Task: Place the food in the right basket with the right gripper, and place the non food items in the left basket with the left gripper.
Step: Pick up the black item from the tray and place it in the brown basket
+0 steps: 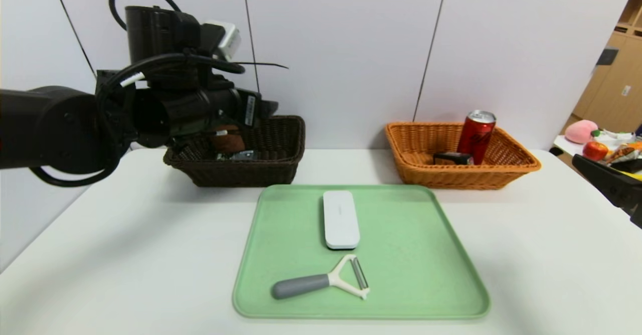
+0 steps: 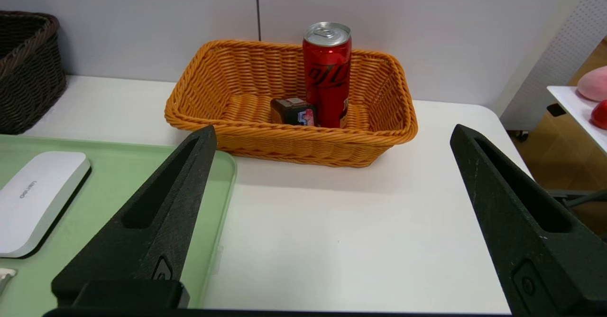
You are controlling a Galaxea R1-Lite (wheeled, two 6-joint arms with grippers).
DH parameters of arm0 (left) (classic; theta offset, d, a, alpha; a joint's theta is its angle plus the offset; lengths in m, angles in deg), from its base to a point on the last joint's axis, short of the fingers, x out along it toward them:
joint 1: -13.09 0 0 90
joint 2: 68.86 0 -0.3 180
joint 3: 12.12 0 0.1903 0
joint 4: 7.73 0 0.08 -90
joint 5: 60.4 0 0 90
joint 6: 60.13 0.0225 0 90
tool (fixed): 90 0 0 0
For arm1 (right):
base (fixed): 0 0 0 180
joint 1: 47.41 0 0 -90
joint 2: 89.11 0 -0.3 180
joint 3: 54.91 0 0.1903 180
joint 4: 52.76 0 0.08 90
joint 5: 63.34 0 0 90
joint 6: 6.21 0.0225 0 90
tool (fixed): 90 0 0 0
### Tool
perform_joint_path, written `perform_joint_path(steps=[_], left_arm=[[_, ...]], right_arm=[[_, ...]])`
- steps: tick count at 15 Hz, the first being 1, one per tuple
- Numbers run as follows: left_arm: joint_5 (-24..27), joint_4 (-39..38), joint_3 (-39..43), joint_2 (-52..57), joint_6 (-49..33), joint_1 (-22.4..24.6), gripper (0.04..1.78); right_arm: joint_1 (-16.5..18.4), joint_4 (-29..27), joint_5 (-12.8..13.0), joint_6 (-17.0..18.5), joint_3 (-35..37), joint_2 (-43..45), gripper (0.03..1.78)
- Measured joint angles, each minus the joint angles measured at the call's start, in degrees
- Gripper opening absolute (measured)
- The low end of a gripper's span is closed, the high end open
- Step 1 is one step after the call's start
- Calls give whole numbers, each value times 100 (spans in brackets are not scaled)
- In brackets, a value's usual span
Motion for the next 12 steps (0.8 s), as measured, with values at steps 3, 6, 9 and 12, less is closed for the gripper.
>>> perform_joint_path(steps=[3,6,9,12], left_arm=[[-588,119,705,265,-616,-1251,166],[-911,166,948,202,-1054,-1866,167],[-909,157,959,-127,-1273,-2172,167],[-896,138,918,-595,-1476,-2365,169]], right_arm=[[0,-29,0,7,34,115,170],[0,-22,-5,2,80,189,170],[-7,-29,-7,-6,129,274,170],[-9,-29,-10,-9,229,363,170]])
